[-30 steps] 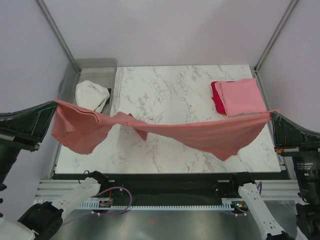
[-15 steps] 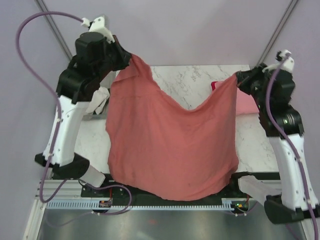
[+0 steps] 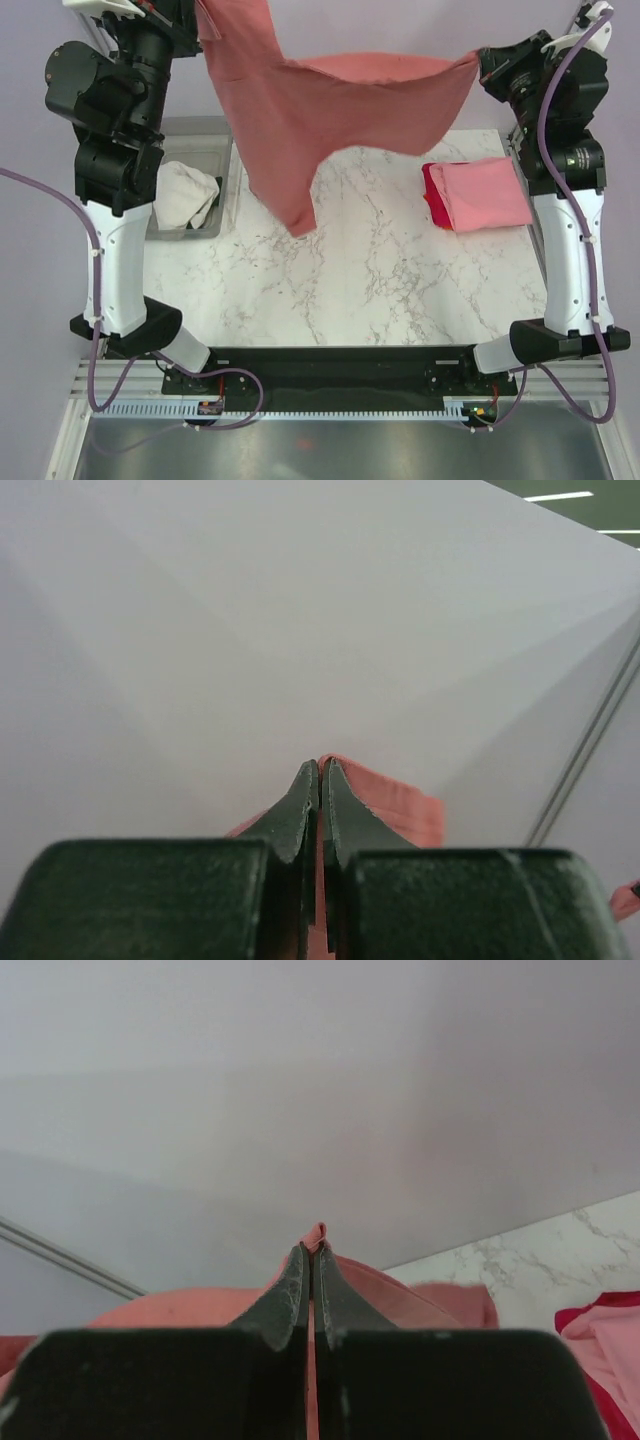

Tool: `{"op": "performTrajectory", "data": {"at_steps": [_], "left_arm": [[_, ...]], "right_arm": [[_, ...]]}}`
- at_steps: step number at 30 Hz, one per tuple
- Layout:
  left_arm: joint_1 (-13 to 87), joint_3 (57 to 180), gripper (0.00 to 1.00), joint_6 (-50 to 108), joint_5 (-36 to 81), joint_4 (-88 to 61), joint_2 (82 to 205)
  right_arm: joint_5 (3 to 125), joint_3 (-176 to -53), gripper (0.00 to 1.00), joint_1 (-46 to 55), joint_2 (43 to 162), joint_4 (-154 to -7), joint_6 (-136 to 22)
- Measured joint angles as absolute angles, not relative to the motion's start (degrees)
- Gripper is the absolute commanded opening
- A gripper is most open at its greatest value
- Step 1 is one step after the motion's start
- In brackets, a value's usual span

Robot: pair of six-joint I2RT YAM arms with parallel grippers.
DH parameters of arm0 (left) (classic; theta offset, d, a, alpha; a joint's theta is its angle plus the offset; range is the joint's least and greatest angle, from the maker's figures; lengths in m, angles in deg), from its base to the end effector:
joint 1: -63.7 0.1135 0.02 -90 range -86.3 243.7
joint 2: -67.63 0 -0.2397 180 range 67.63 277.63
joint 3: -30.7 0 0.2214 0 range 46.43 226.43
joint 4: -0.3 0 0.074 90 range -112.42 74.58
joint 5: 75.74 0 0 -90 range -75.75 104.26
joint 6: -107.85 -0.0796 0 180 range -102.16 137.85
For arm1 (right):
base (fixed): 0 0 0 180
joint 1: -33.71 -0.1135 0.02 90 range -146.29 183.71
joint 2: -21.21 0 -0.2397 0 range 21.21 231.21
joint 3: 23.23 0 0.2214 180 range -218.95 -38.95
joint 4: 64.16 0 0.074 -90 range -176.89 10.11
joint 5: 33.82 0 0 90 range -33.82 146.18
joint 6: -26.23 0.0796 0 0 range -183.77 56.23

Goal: Fold and stack the t-shirts
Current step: Flatten the tshirt out

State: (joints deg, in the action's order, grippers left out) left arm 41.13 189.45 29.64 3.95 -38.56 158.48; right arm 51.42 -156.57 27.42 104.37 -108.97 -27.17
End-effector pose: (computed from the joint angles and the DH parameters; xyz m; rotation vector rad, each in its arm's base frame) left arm 0.2271 -0.0790 0.6322 -0.0628 1.0812 -0.4450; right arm 0.2849 0.0248 0.5359 0.4581 1.4295 0.5442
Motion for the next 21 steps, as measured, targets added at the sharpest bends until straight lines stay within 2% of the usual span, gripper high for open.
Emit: {"op": "performTrajectory", "data": {"at_steps": [5,11,16,21], "left_arm": [[42.44,179.04,0.02,28.22,5.02,-32.76,157.23],[42.03,150.85,0.02,28.72,6.92,-33.0,152.08],[39.82,123.66,0.02,32.39,7.4,-35.34,141.17],[38.68,108.69,0.02,37.42,9.06,-37.59,126.09]], "right_arm": [[54.31,-144.03,0.0,29.04,104.17,-102.5,-26.21],[57.74,-118.02,0.0,29.32,101.61,-97.47,-25.88],[58.33,-96.95,0.0,29.35,95.12,-94.98,-25.86],[58.28,-84.71,0.0,29.43,87.05,-93.64,-25.99]]}}
